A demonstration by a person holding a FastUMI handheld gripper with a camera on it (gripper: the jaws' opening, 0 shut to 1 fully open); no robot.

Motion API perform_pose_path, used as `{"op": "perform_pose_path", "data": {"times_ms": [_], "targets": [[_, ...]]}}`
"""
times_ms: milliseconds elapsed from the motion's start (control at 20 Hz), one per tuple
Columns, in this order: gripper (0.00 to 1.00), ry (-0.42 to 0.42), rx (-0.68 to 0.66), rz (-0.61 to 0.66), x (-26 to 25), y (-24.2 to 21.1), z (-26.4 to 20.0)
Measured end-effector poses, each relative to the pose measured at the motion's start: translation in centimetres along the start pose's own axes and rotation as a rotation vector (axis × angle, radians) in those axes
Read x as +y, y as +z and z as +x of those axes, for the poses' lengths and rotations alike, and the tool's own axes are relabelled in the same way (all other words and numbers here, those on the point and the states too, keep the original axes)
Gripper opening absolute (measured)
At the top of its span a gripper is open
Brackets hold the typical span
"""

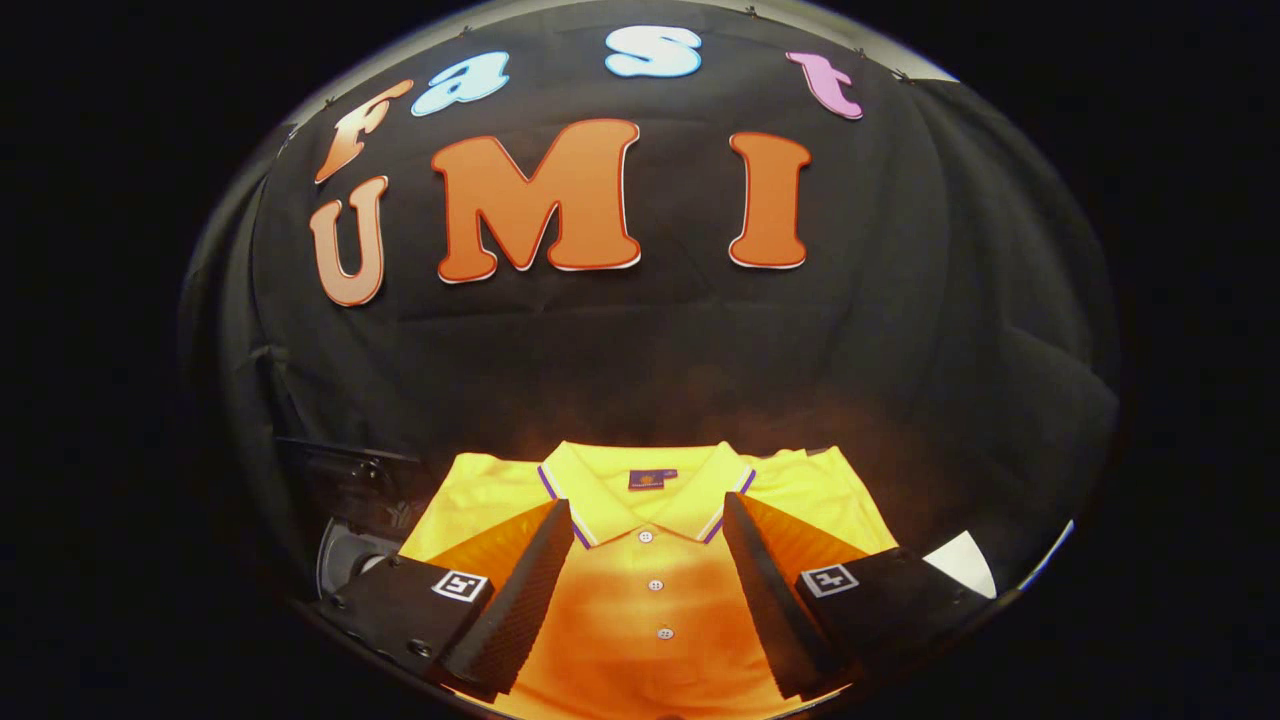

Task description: Put the clothes into the washing machine and then close the washing machine lid.

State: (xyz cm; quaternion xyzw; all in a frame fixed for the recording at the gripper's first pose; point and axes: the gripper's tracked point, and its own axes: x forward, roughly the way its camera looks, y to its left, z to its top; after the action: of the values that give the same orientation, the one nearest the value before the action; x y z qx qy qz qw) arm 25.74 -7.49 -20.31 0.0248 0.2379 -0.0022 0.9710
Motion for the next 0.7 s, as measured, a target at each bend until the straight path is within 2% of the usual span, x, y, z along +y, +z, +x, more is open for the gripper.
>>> {"op": "perform_pose_path", "data": {"times_ms": [250, 700], "targets": [[0.98, -0.002, 0.102, 0.002, -0.3, -3.0, 1.9], [0.98, -0.014, 0.235, 0.027, -0.6, -6.1, 2.4]]}}
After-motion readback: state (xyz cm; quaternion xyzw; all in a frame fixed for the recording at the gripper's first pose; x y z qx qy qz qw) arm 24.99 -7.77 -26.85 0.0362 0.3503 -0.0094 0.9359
